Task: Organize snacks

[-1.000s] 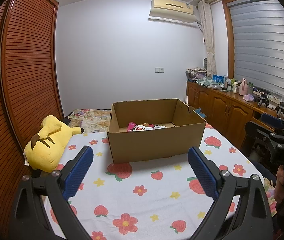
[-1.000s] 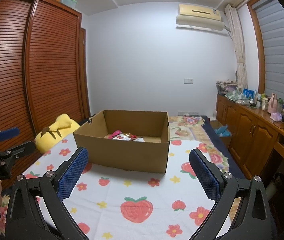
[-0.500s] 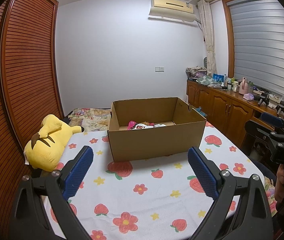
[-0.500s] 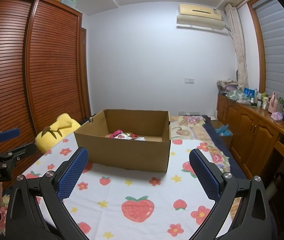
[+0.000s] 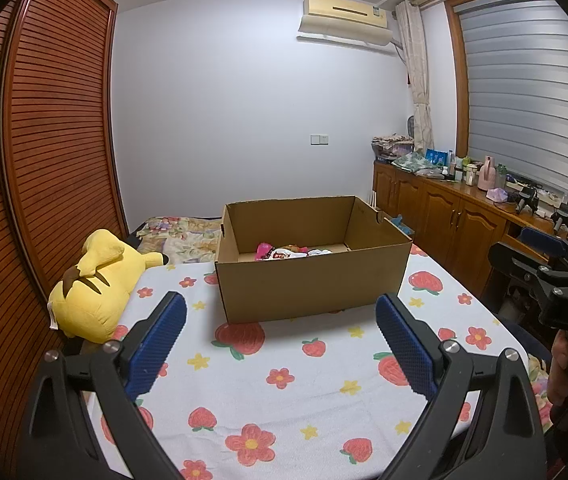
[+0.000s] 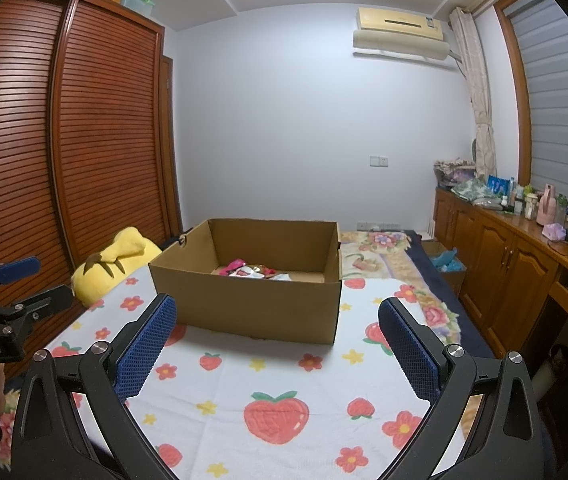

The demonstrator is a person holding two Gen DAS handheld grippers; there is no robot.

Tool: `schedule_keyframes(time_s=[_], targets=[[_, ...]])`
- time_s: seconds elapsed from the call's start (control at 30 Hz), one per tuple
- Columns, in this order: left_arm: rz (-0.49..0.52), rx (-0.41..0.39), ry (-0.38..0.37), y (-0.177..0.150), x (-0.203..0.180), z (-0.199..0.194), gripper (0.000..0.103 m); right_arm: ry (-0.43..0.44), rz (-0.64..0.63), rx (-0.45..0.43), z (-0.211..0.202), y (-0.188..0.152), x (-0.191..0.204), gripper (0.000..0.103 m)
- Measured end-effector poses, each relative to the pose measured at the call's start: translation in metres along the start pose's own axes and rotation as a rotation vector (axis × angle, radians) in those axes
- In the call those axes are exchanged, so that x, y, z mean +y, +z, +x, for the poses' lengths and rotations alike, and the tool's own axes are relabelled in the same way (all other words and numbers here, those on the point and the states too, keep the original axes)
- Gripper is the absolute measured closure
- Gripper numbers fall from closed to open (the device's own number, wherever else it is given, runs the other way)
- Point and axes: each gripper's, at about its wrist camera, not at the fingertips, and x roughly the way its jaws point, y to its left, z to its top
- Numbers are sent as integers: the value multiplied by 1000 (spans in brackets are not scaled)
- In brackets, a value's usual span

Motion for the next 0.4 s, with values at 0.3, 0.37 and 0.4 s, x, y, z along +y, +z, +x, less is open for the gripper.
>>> schedule_keyframes(time_s=[0.3,0.37,0.4], targets=[[1,-1,-1,1,-2,-1,6,1,1,2,0,-3,2,0],[1,-1,-2,1,-1,-2,6,-1,1,1,0,-3,2,0],[1,-1,-1,1,-1,-2,6,1,2,1,0,-3,2,0]])
